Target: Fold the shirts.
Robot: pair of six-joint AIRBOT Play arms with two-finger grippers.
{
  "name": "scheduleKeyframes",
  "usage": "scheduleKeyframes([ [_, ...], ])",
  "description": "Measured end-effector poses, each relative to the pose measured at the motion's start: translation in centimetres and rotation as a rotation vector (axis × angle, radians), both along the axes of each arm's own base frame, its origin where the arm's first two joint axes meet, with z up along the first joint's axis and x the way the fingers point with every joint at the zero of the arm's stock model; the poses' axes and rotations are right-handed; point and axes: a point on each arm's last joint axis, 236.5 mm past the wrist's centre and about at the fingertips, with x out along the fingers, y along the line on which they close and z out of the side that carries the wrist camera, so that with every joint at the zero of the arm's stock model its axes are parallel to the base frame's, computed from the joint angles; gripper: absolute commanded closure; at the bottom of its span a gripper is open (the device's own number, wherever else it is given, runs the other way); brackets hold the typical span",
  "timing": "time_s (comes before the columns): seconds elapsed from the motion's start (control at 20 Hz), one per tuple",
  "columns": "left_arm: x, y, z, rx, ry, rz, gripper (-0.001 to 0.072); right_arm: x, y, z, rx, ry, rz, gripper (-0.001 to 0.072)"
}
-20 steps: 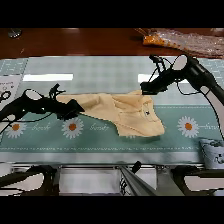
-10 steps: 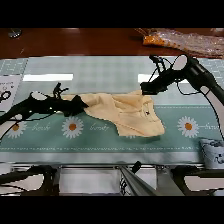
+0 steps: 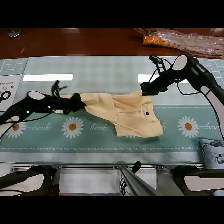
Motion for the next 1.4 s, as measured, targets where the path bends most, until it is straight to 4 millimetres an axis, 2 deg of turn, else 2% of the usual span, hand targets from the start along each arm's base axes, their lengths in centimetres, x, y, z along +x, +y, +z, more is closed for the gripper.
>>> scheduleKeyframes([
  [0.05, 0.4, 0.4, 2.4, -0.015, -0.051, -0.001, 0.0690, 0.1, 0.0, 0.6, 0.001, -0.016, 0.000, 0.0695],
  [0.15, 2.0, 2.4, 8.5, -0.024, -0.206, 0.042, 0.0690, 0.5, -0.1, 2.5, 0.010, -0.076, -0.004, 0.0695],
  [0.3, 2.7, 6.3, 19.4, -0.010, -0.465, 0.105, 0.0690, 1.4, -0.7, 7.1, 0.030, -0.214, -0.029, 0.0695],
  [0.4, 2.1, 8.9, 25.7, 0.024, -0.607, 0.148, 0.0690, 1.8, -1.9, 10.3, 0.035, -0.304, -0.059, 0.0696],
  [0.5, 0.8, 10.3, 30.6, 0.057, -0.709, 0.157, 0.0690, 1.6, -3.1, 13.6, 0.047, -0.386, -0.091, 0.0696],
  [0.6, -0.2, 11.3, 34.6, 0.092, -0.793, 0.174, 0.0690, 1.2, -4.5, 17.0, 0.052, -0.471, -0.125, 0.0696],
  [0.7, -1.3, 11.3, 38.3, 0.117, -0.871, 0.168, 0.0690, 0.5, -5.7, 20.9, 0.059, -0.565, -0.157, 0.0696],
  [0.8, -2.4, 11.1, 42.0, 0.144, -0.951, 0.165, 0.0690, -0.3, -6.9, 25.7, 0.066, -0.680, -0.185, 0.0696],
  [1.0, -5.6, 10.0, 49.7, 0.209, -1.137, 0.152, 0.0690, -2.9, -8.1, 37.6, 0.084, -0.964, -0.211, 0.0696],
  [1.15, -8.5, 9.6, 54.6, 0.318, -1.261, 0.165, 0.0690, -6.3, -8.7, 46.2, 0.086, -1.173, -0.218, 0.0696],
  [1.25, -10.4, 10.0, 56.9, 0.417, -1.308, 0.202, 0.0690, -8.7, -9.1, 50.2, 0.073, -1.270, -0.224, 0.0696],
  [1.35, -12.1, 11.0, 58.1, 0.529, -1.321, 0.249, 0.0690, -10.9, -9.8, 52.4, 0.042, -1.326, -0.232, 0.0696],
  [1.4, -12.7, 11.7, 58.1, 0.582, -1.308, 0.271, 0.0690, -11.7, -10.0, 52.7, 0.024, -1.327, -0.235, 0.0696],
])
